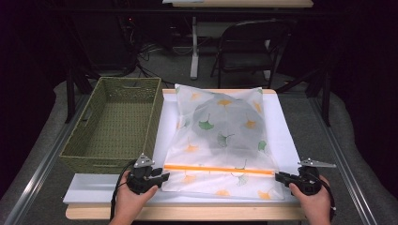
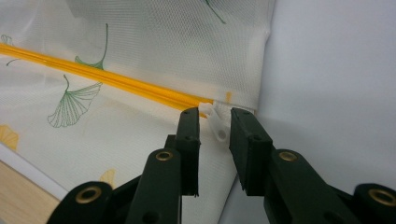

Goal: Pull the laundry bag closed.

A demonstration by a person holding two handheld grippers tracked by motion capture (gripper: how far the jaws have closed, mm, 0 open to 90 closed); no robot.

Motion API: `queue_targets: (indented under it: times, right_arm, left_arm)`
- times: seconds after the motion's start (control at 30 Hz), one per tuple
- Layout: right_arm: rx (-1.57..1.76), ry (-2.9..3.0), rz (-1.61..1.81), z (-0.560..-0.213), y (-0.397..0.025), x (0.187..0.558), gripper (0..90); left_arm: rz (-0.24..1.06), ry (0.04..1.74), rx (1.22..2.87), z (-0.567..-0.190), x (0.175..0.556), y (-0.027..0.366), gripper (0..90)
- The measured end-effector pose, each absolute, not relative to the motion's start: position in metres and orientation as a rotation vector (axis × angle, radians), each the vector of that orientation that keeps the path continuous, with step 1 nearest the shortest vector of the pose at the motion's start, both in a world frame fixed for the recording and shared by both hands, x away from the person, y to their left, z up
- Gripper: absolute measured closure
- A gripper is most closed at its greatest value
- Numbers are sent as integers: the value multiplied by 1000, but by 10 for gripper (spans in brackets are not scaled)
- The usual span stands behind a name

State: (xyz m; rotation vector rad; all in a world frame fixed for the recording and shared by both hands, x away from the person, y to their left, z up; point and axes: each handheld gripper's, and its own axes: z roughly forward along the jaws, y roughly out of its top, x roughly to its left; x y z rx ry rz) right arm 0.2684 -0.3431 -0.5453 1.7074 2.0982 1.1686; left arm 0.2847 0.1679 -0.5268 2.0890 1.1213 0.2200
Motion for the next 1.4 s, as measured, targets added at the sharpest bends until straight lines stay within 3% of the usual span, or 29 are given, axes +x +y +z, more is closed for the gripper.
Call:
queue_targets:
  times: [0.83,1.4]
  right_arm:
    - [1627,2203,1238,-537,-303,261,729]
    - [1495,2354,1216,-552,-272,265,710]
  left_arm:
    - [265,1065,2094,-522,254,207,555]
    - [238,1060,2097,-535,258,202,552]
